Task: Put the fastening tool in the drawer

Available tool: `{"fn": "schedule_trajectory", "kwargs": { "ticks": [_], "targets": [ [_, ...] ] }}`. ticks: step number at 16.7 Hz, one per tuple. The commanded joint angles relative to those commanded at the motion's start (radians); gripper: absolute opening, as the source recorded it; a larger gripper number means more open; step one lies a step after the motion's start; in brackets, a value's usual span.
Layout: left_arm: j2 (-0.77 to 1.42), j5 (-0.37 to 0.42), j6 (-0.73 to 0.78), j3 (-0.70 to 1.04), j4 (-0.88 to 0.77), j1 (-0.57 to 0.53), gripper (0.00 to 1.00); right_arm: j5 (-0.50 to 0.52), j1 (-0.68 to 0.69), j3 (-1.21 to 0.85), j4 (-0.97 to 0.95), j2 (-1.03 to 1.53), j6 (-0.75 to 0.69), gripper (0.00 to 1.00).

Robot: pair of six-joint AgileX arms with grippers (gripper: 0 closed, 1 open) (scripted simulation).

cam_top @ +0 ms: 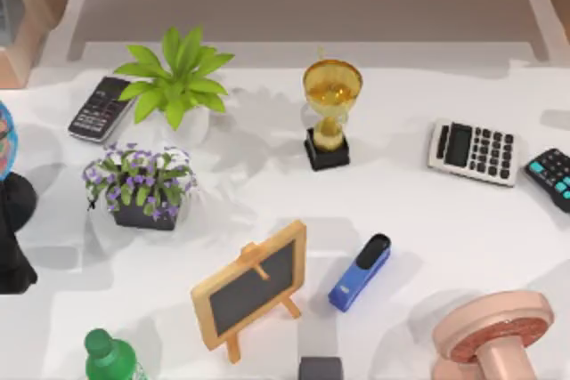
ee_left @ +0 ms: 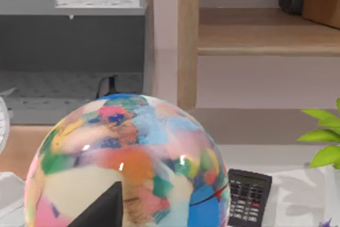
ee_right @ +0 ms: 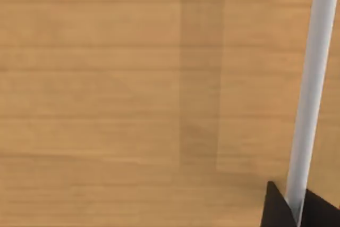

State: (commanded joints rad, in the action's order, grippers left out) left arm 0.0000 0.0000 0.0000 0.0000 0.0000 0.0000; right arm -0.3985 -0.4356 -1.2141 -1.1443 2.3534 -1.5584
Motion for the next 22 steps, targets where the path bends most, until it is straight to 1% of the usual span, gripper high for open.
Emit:
{"fn": "schedule_trajectory", "kwargs": {
  "ticks": [5,12,18,22],
  "targets": [
    [0.000,0.000,0.000,0.000,0.000,0.000,1.00,-0.003,-0.009,0.018,-0.010,-0.009,0.002,0.00],
    [0.000,0.000,0.000,0.000,0.000,0.000,1.00,-0.061,-0.064,0.258,-0.139,-0.111,0.004,0.00],
    [0.000,0.000,0.000,0.000,0.000,0.000,1.00,-0.065,-0.068,0.277,-0.153,-0.119,0.004,0.00],
    [0.000,0.000,0.000,0.000,0.000,0.000,1.00,-0.100,-0.104,0.372,-0.210,-0.160,0.005,0.00]
  ]
}}
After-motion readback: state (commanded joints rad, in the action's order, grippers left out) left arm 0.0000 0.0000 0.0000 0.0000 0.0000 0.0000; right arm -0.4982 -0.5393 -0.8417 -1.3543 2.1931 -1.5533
